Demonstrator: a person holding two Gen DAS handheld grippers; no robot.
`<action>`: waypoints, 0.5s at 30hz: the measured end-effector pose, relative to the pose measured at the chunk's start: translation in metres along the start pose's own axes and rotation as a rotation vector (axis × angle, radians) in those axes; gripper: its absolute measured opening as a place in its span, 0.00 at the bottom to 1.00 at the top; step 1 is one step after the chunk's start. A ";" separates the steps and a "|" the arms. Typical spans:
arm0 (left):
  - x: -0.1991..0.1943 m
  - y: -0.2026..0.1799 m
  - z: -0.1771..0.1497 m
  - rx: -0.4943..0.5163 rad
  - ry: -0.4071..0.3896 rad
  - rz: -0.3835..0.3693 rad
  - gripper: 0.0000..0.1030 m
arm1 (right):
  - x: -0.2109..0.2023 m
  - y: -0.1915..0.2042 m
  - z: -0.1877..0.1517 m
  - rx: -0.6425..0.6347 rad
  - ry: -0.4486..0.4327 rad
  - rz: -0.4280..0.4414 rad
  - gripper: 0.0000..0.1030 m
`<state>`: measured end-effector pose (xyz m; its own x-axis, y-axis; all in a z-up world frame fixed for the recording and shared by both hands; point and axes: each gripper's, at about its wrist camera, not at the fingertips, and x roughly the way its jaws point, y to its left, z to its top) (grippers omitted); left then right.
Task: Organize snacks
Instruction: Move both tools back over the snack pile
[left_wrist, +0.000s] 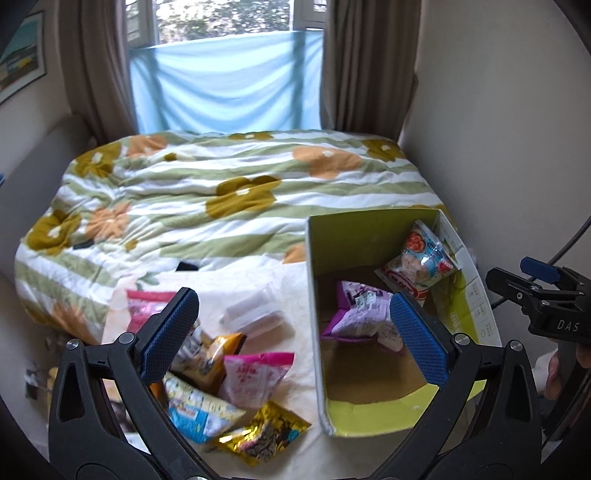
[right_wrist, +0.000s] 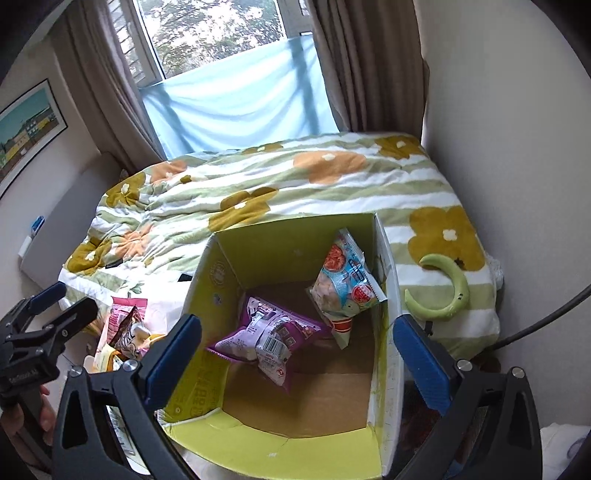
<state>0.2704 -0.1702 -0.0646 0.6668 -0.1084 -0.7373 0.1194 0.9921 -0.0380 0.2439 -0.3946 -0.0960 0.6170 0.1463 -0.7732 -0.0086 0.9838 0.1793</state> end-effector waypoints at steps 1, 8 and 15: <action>-0.006 0.003 -0.005 -0.013 0.001 0.001 1.00 | -0.002 0.001 -0.003 -0.002 -0.002 0.011 1.00; -0.046 0.032 -0.039 -0.037 0.000 0.082 1.00 | -0.015 0.025 -0.025 -0.006 -0.006 0.120 1.00; -0.073 0.091 -0.086 -0.111 0.024 0.103 1.00 | -0.021 0.068 -0.056 -0.035 0.009 0.174 1.00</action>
<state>0.1693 -0.0667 -0.0728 0.6534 -0.0058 -0.7570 -0.0316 0.9989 -0.0349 0.1865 -0.3250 -0.1016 0.5965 0.3156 -0.7380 -0.1419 0.9464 0.2901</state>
